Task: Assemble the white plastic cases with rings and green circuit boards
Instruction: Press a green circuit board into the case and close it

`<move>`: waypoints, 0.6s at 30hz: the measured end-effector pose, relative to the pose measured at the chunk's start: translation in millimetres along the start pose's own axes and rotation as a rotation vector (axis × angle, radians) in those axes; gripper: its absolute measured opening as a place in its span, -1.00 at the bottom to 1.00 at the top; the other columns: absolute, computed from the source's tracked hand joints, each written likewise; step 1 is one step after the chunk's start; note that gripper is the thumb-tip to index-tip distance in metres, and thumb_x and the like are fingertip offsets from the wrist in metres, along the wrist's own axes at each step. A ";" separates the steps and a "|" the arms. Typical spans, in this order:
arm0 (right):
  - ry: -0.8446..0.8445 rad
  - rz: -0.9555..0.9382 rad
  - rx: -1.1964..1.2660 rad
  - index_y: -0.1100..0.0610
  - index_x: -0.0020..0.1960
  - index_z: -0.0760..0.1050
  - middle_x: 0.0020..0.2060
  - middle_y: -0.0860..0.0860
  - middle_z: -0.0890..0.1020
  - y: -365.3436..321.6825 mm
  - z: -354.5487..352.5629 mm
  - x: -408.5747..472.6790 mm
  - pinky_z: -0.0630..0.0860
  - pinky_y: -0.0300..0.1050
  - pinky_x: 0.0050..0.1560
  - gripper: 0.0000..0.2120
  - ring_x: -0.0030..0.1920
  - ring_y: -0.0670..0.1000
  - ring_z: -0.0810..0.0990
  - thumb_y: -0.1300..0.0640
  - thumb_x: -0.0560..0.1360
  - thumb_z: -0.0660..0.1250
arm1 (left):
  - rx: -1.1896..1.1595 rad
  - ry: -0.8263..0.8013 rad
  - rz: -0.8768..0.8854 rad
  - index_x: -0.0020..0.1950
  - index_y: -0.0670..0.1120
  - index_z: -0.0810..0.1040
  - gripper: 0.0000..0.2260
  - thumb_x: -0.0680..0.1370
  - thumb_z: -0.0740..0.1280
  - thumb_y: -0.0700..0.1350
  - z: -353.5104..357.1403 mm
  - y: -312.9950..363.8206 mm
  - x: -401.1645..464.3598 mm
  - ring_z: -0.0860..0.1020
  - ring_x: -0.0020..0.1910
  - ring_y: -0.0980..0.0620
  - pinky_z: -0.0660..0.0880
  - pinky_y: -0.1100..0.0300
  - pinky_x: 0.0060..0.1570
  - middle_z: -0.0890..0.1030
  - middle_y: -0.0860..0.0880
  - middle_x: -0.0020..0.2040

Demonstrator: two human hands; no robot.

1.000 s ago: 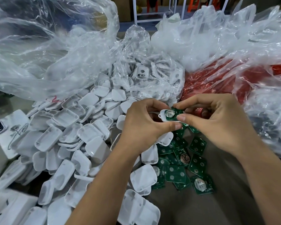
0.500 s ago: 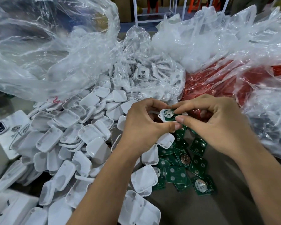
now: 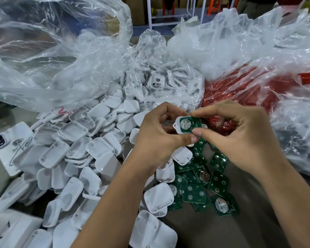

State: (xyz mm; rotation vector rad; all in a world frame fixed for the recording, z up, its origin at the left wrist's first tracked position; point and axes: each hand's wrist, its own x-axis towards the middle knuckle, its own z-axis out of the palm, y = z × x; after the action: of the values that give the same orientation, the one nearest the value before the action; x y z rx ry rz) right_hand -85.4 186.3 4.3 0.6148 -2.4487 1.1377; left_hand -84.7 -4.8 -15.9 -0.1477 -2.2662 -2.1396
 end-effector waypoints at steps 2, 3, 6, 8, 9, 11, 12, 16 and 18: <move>0.008 -0.004 0.003 -0.18 0.10 0.70 -0.12 -0.19 0.70 -0.6 -0.1 -0.2 0.58 -0.21 -0.25 -0.67 -0.26 -0.06 0.61 -0.03 0.34 0.56 | -0.055 -0.015 -0.015 0.06 -0.14 0.60 -0.59 0.31 0.64 -0.39 -0.6 0.8 -0.2 0.74 -0.07 -0.12 0.68 0.03 -0.07 0.72 -0.17 -0.04; 0.011 -0.001 0.009 -0.18 0.10 0.70 -0.15 -0.22 0.68 -0.6 0.0 -0.2 0.58 -0.24 -0.28 -0.68 -0.27 -0.06 0.61 -0.03 0.35 0.56 | -0.076 -0.022 -0.022 0.06 -0.14 0.61 -0.59 0.31 0.64 -0.39 -0.7 1.0 -0.4 0.73 -0.07 -0.13 0.67 0.03 -0.06 0.72 -0.18 -0.03; 0.007 0.007 0.018 -0.13 0.12 0.72 -0.22 -0.28 0.65 0.3 0.4 -0.2 0.51 -0.37 -0.32 -0.68 -0.30 -0.07 0.61 -0.02 0.37 0.57 | -0.154 -0.037 -0.056 0.06 -0.15 0.61 -0.63 0.33 0.63 -0.28 -0.7 2.8 -1.4 0.71 -0.10 -0.11 0.66 0.04 0.00 0.70 -0.18 -0.06; 0.005 0.008 0.017 -0.12 0.13 0.72 -0.21 -0.28 0.66 0.6 0.5 -0.5 0.50 -0.38 -0.33 -0.68 -0.31 -0.05 0.61 -0.01 0.38 0.58 | -0.263 -0.041 -0.094 0.05 -0.18 0.61 -0.74 0.42 0.58 -0.25 -0.4 3.5 -1.4 0.71 -0.07 -0.12 0.66 0.05 0.03 0.66 -0.21 -0.08; 0.005 0.006 0.014 -0.13 0.13 0.72 -0.22 -0.28 0.66 0.1 0.5 -0.5 0.50 -0.39 -0.33 -0.68 -0.31 -0.05 0.61 -0.01 0.37 0.58 | -0.321 -0.045 -0.110 0.04 -0.20 0.61 -0.82 0.49 0.53 -0.28 0.2 3.5 -1.2 0.70 -0.07 -0.11 0.66 0.08 0.00 0.64 -0.21 -0.10; 0.005 -0.004 0.006 -0.15 0.13 0.71 -0.25 -0.31 0.62 -1.3 0.6 -0.7 0.47 -0.43 -0.34 -0.67 -0.31 -0.07 0.61 -0.01 0.37 0.58 | -0.362 -0.028 -0.124 0.04 -0.24 0.60 -0.93 0.57 0.42 -0.33 1.6 3.5 -0.6 0.68 -0.10 -0.07 0.65 0.13 -0.06 0.60 -0.18 -0.13; 0.003 -0.008 0.004 -0.16 0.13 0.70 -0.27 -0.34 0.60 -2.1 0.7 -0.6 0.47 -0.44 -0.34 -0.67 -0.30 -0.08 0.61 -0.01 0.37 0.57 | -0.358 -0.017 -0.126 0.05 -0.26 0.59 -0.93 0.58 0.39 -0.36 2.4 3.5 -0.1 0.67 -0.11 -0.07 0.65 0.14 -0.08 0.59 -0.18 -0.15; -0.003 -0.009 0.035 -0.17 0.12 0.70 -0.27 -0.48 0.60 -4.0 1.7 0.3 0.43 -0.48 -0.34 -0.69 -0.30 -0.15 0.63 0.01 0.39 0.58 | -0.334 0.004 -0.118 0.07 -0.29 0.56 -0.90 0.58 0.38 -0.40 3.9 3.6 0.8 0.66 -0.07 -0.14 0.65 0.08 -0.04 0.60 -0.25 -0.10; -0.002 -0.009 0.053 -0.14 0.12 0.70 -0.27 -0.54 0.58 -4.6 2.4 0.4 0.42 -0.51 -0.35 -0.69 -0.28 -0.27 0.63 0.04 0.40 0.58 | -0.336 0.012 -0.117 0.06 -0.28 0.56 -0.90 0.57 0.38 -0.41 4.0 4.2 0.5 0.66 -0.06 -0.17 0.65 0.07 -0.03 0.59 -0.28 -0.07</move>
State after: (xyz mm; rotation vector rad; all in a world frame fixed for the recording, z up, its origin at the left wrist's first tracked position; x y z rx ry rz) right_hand -83.7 181.7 5.9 0.6425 -2.4223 1.2025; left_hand -84.7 -0.6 -11.9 -0.0068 -1.9344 -2.5582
